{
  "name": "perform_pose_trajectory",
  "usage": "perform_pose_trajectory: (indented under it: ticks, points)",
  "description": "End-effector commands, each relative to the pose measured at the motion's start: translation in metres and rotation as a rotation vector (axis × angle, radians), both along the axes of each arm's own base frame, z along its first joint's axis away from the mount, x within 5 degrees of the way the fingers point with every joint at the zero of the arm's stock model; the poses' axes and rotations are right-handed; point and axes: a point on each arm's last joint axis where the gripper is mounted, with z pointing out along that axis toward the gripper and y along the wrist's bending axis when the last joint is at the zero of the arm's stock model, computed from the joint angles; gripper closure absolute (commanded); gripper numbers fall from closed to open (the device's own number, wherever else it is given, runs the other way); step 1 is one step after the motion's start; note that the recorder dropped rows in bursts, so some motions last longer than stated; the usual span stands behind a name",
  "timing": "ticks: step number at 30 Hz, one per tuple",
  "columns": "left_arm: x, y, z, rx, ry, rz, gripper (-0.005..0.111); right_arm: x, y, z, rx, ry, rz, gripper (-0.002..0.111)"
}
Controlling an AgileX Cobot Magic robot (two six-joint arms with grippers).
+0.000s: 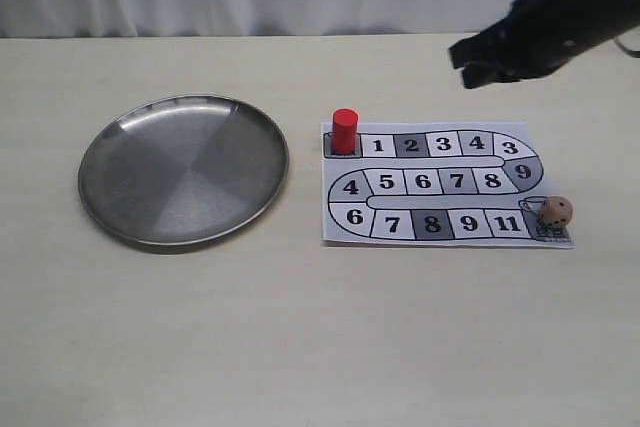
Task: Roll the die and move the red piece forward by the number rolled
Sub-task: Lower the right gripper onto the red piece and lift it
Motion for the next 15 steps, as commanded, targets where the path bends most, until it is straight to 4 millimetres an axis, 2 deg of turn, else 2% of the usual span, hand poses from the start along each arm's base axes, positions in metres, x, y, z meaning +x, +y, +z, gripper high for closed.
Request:
perform_pose_trajectory:
  ticks: [1, 5, 8, 11, 15]
  points:
    - [0.000, -0.001, 0.000, -0.003, -0.009, -0.010, 0.107, 0.023, 0.048, -0.029, -0.009, -0.078, -0.003, 0.075]
    - [0.000, -0.001, 0.000, -0.003, -0.009, -0.010, 0.107, 0.042, 0.089, -0.046, -0.052, -0.129, 0.076, 0.045]
    - [0.000, -0.001, 0.000, -0.003, -0.009, -0.010, 0.107, 0.055, 0.105, -0.055, -0.076, -0.157, 0.126, 0.030]
    - [0.000, -0.001, 0.000, -0.003, -0.009, -0.010, 0.107, 0.066, 0.110, -0.067, -0.108, -0.162, 0.152, 0.024]
    - [0.000, -0.001, 0.000, -0.003, -0.009, -0.010, 0.107, 0.073, 0.113, -0.086, -0.112, -0.132, 0.151, 0.024]
